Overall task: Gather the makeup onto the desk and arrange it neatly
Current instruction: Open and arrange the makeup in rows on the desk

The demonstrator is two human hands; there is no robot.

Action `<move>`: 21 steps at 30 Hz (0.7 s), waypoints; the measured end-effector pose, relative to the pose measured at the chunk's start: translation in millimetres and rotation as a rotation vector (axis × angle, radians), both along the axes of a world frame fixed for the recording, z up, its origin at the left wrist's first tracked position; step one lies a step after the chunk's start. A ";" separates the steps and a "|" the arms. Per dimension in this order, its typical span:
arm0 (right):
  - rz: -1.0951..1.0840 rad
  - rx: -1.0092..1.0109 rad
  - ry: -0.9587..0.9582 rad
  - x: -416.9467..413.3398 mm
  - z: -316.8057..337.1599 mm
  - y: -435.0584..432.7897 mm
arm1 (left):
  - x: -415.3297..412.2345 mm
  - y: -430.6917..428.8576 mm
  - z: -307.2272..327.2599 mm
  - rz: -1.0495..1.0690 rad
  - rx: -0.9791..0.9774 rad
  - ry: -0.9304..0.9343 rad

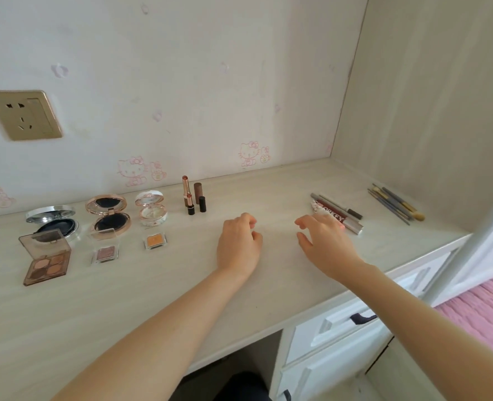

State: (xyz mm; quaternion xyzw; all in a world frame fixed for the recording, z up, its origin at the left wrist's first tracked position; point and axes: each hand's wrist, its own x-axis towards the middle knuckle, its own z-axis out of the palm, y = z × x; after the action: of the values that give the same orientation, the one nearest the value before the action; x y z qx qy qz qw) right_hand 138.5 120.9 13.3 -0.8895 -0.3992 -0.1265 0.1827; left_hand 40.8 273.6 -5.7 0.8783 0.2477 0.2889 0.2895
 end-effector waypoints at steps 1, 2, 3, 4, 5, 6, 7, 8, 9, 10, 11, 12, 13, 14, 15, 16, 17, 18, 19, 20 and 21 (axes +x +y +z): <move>-0.023 0.010 -0.004 3.9 0.1 -6.1 | 6.2 -5.0 -0.2 -0.039 0.032 0.015; -0.044 0.028 -0.007 7.6 -0.1 -11.8 | 12.7 -9.4 -0.1 -0.079 0.069 0.034; -0.065 0.043 -0.013 11.4 0.1 -17.0 | 19.5 -13.3 0.2 -0.115 0.102 0.049; -0.085 0.053 -0.020 15.7 0.0 -21.9 | 26.6 -16.7 0.9 -0.147 0.125 0.063; -0.106 0.055 -0.028 19.6 0.1 -26.1 | 34.0 -19.7 2.0 -0.172 0.138 0.077; -0.129 0.053 -0.041 24.3 -0.6 -30.0 | 41.7 -22.6 3.0 -0.192 0.142 0.091; -0.155 0.050 -0.057 28.3 -0.7 -33.4 | 49.9 -24.9 3.8 -0.210 0.140 0.104; -0.175 0.051 -0.075 31.3 0.1 -36.0 | 58.2 -26.8 4.1 -0.225 0.134 0.116; -0.189 0.058 -0.088 32.8 1.6 -38.1 | 66.4 -28.3 4.2 -0.237 0.126 0.130; -0.188 0.075 -0.099 33.2 3.4 -39.5 | 74.6 -29.4 4.4 -0.245 0.116 0.144; -0.177 0.096 -0.105 32.5 5.1 -40.5 | 82.6 -30.2 4.7 -0.249 0.103 0.151; -0.164 0.113 -0.108 31.8 6.6 -40.9 | 90.5 -30.7 5.1 -0.248 0.087 0.154; -0.158 0.117 -0.104 31.0 8.0 -40.9 | 98.1 -30.9 5.7 -0.243 0.068 0.155; -0.154 0.117 -0.100 31.1 9.1 -40.5 | 105.8 -30.5 6.5 -0.238 0.047 0.156; -0.147 0.113 -0.097 32.0 9.2 -40.0 | 113.5 -29.6 6.8 -0.235 0.027 0.158; -0.137 0.107 -0.098 33.8 8.9 -39.4 | 121.1 -28.4 6.6 -0.236 0.011 0.166; -0.133 0.090 -0.094 35.8 9.1 -38.7 | 128.1 -27.1 6.8 -0.239 0.005 0.178; -0.137 0.066 -0.087 38.0 9.4 -38.1 | 134.6 -26.2 7.1 -0.244 0.005 0.195; -0.142 0.047 -0.087 40.4 9.6 -37.7 | 141.4 -25.7 6.9 -0.255 0.004 0.217; -0.140 0.041 -0.098 41.6 9.7 -37.2 | 146.2 -25.4 7.6 -0.269 0.002 0.241; -0.138 0.038 -0.108 42.9 9.0 -36.9 | 150.5 -25.8 8.3 -0.285 0.002 0.266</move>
State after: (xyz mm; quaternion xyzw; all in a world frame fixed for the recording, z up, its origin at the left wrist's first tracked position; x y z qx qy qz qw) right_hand 181.4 84.0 22.3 -0.9032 -0.3439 -0.1940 0.1684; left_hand 191.3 247.8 2.6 0.9351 0.1569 0.1267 0.2914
